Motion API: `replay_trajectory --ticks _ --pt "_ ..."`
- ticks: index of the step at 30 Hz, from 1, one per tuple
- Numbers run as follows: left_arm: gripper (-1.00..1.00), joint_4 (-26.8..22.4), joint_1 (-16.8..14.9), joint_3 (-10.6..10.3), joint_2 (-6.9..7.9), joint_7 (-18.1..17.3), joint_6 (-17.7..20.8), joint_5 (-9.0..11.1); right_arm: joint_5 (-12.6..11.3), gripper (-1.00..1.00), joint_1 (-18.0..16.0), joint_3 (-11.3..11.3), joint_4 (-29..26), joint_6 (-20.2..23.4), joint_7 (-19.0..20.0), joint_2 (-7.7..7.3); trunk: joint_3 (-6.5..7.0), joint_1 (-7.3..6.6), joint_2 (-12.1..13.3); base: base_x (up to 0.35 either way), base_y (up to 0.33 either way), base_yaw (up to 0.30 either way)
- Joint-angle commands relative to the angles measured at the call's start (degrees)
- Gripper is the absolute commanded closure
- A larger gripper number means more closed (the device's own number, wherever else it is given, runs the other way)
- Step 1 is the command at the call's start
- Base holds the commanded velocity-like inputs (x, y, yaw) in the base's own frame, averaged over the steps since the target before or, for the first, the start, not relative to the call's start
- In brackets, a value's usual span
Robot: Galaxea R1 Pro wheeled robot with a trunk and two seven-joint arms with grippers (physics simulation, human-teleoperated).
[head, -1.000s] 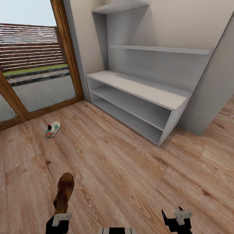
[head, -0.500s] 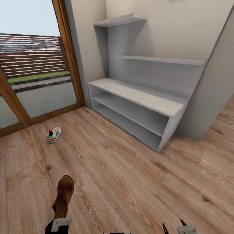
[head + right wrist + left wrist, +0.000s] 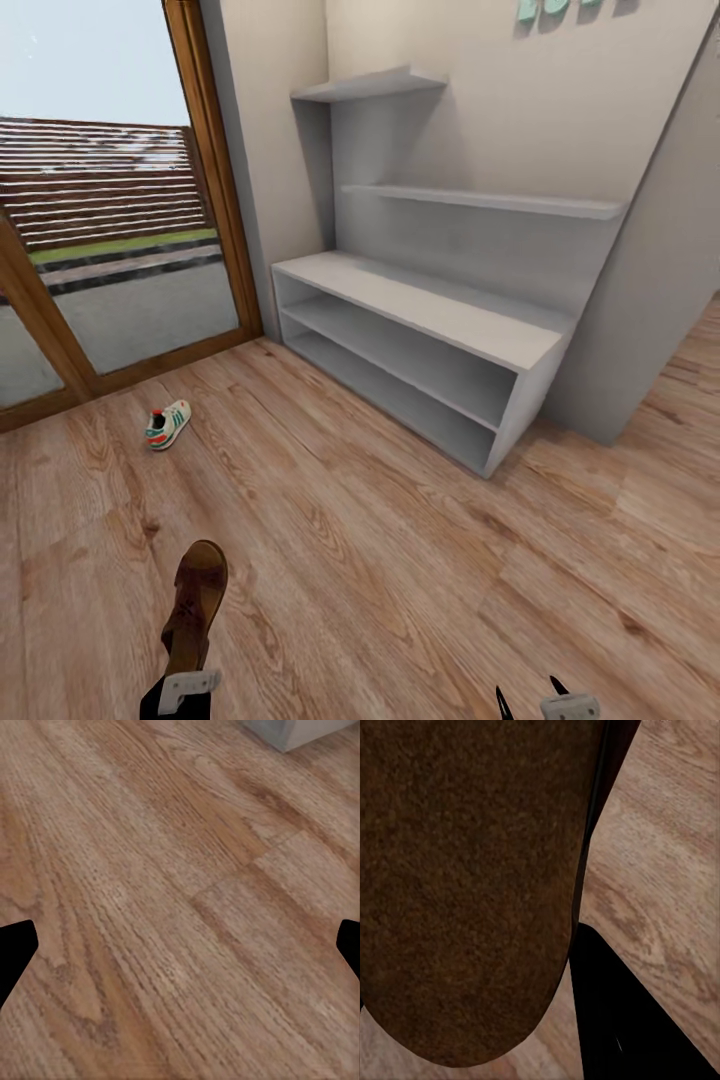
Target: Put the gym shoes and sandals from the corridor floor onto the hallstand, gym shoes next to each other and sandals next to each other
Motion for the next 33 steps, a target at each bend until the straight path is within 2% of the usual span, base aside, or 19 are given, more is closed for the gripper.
replay_trajectory --ticks 1,8,33 --pt "1.0 0.04 -0.03 0.18 -0.02 -0.09 -0.16 -0.28 0.35 -1.0 -0.03 -0.23 0.03 -0.17 0.2 0.02 0.05 -0.01 -0.02 0.0 0.0 0.0" --pt "1.0 0.04 -0.03 0.18 -0.01 -0.09 -0.24 -0.23 0.35 -1.0 -0.03 -0.23 0.02 -0.17 0.2 0.03 0.58 -0.01 -0.02 0.1 0.046 0.0" --pt "1.0 0.04 -0.03 0.18 -0.01 -0.09 -0.24 -0.23 0.42 -1.0 -0.03 -0.14 -0.05 -0.17 0.2 0.03 0.69 -0.01 -0.02 0.275 0.201 0.0"
